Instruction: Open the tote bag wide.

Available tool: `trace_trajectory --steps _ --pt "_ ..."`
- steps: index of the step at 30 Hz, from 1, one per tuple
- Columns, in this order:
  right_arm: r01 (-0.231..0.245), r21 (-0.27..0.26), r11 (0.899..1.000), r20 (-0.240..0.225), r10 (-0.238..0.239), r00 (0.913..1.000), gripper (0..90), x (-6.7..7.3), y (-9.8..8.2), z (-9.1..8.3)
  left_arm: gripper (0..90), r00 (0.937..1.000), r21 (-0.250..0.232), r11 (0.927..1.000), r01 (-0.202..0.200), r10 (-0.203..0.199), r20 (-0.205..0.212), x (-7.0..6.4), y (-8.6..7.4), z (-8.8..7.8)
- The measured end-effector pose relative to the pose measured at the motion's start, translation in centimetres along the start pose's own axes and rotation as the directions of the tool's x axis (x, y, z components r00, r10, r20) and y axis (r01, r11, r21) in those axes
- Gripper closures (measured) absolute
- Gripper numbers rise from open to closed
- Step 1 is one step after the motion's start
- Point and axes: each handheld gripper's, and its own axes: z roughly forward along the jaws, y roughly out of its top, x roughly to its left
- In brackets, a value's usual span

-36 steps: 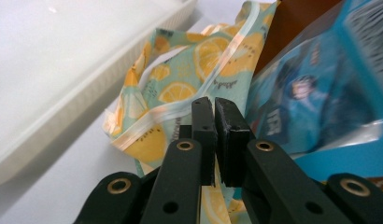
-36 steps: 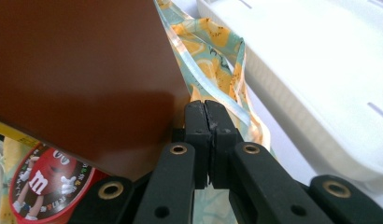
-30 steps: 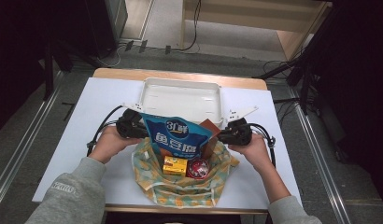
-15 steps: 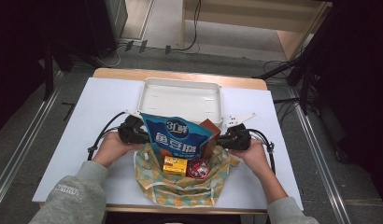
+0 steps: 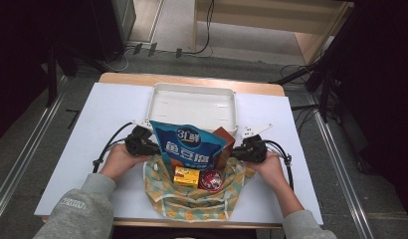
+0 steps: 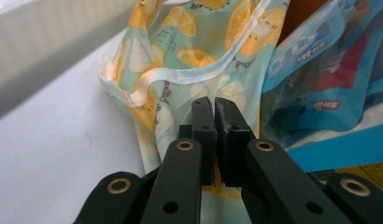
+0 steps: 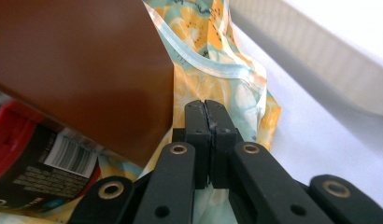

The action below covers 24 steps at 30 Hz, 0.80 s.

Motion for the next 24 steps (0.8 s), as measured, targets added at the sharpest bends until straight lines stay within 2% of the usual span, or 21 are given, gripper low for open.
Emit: trace_trajectory --steps 11,19,24 --pt "0.009 0.007 1.0 0.004 -0.009 1.0 90.0 0.1 -0.6 1.0 87.3 0.9999 -0.026 0.9996 -0.011 0.011 -0.005 0.5 -1.0 0.3" --pt "0.015 0.04 0.999 0.01 -0.016 0.9998 90.0 -0.2 -1.0 1.6 87.5 0.9998 -0.02 0.9997 -0.016 0.016 -0.015 0.7 -1.3 0.5" --pt "0.015 0.034 0.999 0.006 -0.015 0.9999 90.0 -0.4 -1.2 1.6 87.7 0.9995 -0.019 0.9997 -0.018 0.018 -0.025 0.6 -1.4 0.5"
